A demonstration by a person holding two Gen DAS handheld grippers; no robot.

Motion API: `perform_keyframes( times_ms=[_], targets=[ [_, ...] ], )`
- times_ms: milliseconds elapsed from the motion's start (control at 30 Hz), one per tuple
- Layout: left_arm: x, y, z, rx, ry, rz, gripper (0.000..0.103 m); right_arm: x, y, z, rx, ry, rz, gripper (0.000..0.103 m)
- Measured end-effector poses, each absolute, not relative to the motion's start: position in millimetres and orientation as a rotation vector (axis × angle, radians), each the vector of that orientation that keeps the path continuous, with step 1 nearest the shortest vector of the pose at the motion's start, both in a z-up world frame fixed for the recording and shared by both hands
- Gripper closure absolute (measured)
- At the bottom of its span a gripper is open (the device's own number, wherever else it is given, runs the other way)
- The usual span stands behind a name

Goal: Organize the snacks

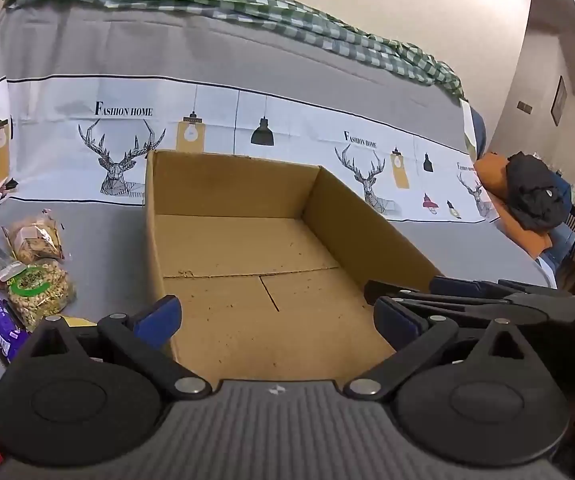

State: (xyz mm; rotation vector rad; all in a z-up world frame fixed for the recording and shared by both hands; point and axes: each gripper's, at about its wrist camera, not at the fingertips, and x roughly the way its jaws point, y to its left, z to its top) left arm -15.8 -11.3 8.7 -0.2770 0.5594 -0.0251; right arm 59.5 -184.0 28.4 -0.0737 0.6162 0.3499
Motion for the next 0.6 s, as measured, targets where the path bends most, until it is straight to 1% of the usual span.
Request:
perform_keyframes(
  times_ms=[200, 300, 400, 433, 467, 500, 533, 567, 600],
  targets=[
    [-16.7, -12.2, 8.7, -0.275, 0.554, -0.026, 0.001, 57.4, -184.9, 30.1, -0.068, 0.615, 0.350, 0.028],
    [-17.4, -11.7, 8.7, -0.275, 0.554, -0.032, 0.002, 60.3, -184.0, 27.0, -0.099, 0.603, 0.346, 0.028],
    [-19.9, -11.1, 9.7, -0.268, 0.550, -0.041, 0.010, 60.8, -183.3, 26.4, -0.099, 0.604, 0.353, 0.031],
    [-20.8, -10.8, 10.2, -0.265, 0.551, -0.043, 0.015, 60.8, -182.7, 26.4, -0.100, 0.602, 0.355, 0.033],
    [-21.2, -9.0, 10.6, -0.267, 0.555, -0.045, 0.020, 60.7, -182.0, 26.4, -0.100, 0.600, 0.356, 0.036],
    [-21.1, -6.3, 10.4, -0.273, 0.565, -0.048, 0.022, 59.6, -181.3, 26.9, -0.091, 0.594, 0.360, 0.039],
    [-21.8, -3.5, 10.1, -0.285, 0.573, -0.051, 0.026, 59.2, -179.8, 27.8, -0.085, 0.588, 0.364, 0.044],
    [-22.3, -0.4, 9.9, -0.296, 0.582, -0.054, 0.032, 58.9, -178.2, 28.3, -0.081, 0.587, 0.371, 0.050],
    [-22.9, 3.1, 9.7, -0.308, 0.595, -0.056, 0.036, 58.5, -176.1, 28.8, -0.078, 0.586, 0.379, 0.053]
  ],
)
